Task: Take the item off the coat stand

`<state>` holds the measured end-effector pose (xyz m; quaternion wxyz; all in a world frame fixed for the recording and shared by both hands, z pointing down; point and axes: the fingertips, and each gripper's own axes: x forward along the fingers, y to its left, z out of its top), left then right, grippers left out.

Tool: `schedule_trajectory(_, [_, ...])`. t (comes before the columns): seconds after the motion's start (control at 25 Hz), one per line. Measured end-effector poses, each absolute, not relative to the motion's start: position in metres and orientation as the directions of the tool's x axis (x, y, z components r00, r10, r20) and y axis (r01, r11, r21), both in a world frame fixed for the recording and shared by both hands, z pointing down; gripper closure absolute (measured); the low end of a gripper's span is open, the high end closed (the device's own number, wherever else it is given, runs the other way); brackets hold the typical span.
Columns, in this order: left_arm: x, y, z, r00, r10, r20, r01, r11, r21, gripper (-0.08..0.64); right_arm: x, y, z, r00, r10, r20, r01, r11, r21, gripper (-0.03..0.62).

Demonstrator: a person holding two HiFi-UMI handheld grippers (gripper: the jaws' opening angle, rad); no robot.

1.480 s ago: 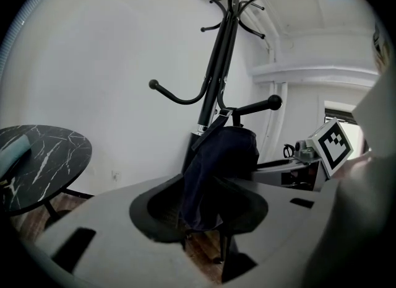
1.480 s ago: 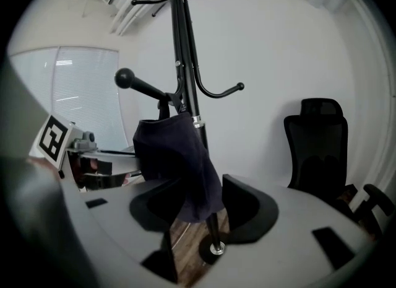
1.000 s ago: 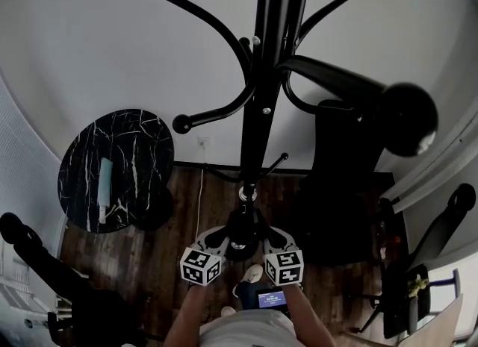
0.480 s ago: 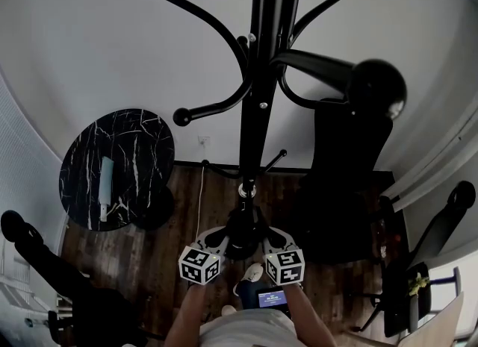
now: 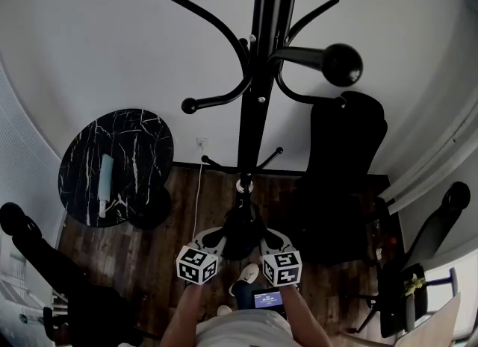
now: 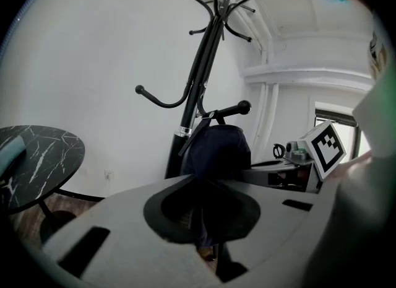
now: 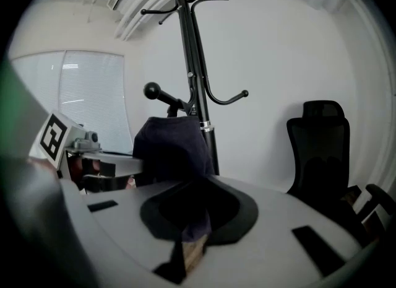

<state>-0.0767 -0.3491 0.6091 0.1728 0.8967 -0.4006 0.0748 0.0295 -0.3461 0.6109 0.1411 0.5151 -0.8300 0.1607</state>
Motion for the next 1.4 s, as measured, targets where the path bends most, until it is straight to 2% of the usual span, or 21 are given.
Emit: schedule_trajectory(1.4, [-0.084,-0.286,0.572,0.675,-0.709,0.204,-0.736,-0.629,0.250,0.529,0.021,-0.283,0.578,-0.418,-0.837,0.353,-0.903,0.425,-0.060,0.561])
